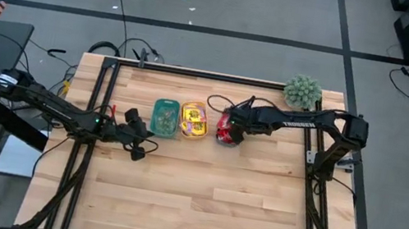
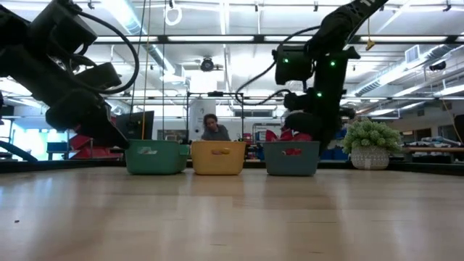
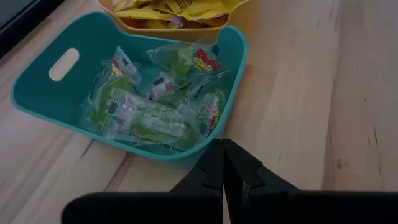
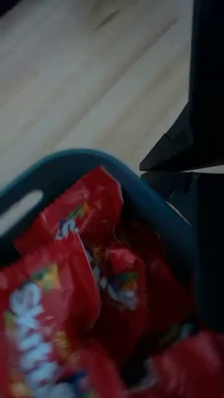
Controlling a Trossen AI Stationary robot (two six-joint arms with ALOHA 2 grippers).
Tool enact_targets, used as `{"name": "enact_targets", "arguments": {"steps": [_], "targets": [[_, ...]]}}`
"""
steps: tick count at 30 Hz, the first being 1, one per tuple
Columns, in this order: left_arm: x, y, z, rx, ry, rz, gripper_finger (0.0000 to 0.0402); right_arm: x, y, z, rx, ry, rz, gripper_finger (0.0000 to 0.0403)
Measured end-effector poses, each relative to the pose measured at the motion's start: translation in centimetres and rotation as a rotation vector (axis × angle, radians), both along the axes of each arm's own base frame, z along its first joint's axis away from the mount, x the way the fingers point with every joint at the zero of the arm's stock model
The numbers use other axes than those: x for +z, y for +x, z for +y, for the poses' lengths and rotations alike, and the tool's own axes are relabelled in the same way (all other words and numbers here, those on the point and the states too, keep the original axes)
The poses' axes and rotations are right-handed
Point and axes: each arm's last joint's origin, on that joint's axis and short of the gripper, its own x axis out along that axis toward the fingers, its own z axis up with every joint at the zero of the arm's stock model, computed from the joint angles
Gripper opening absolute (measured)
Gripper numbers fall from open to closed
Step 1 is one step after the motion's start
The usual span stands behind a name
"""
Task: Sort candy
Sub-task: Adjust the colored bins
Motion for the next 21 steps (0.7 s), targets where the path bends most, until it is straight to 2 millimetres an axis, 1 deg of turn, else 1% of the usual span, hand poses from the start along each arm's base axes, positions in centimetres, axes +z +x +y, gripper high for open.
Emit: {"name": "enact_targets", "arguments": {"steps": [8, 10, 12, 15, 18, 20, 21], "targets": [[0.0, 0.0, 0.0, 0.012, -0.016, -0.014, 0.0, 0.6, 2.2, -1.3, 0.07, -0.038, -0.25, 0.0], [0.0, 0.0, 0.0, 0.015, -0.019, -0.016, 0.0, 0.7, 2.5, -1.4, 0.085, -0.06, -0.275, 0.0], [0.0, 0.0, 0.0, 0.015, -0.019, -0.016, 0.0, 1.0, 2.5, -1.3, 0.104, -0.094, -0.251, 0.0], [0.1, 0.0, 0.0, 0.014, -0.02, -0.016, 0.0, 2.3, 1.5, -0.5, 0.108, -0.101, -0.185, 0.0], [0.1, 0.0, -0.1, 0.003, -0.032, -0.015, 0.0, 3.8, 0.0, 1.2, 0.103, -0.065, -0.126, 0.0], [0.1, 0.0, -0.1, 0.0, -0.034, -0.015, 0.0, 4.0, -0.8, 2.7, 0.1, -0.005, -0.106, 0.0], [0.0, 0.0, -0.1, -0.002, -0.035, -0.015, 0.0, 3.7, -1.1, 3.5, 0.098, 0.02, -0.103, 0.0]]}}
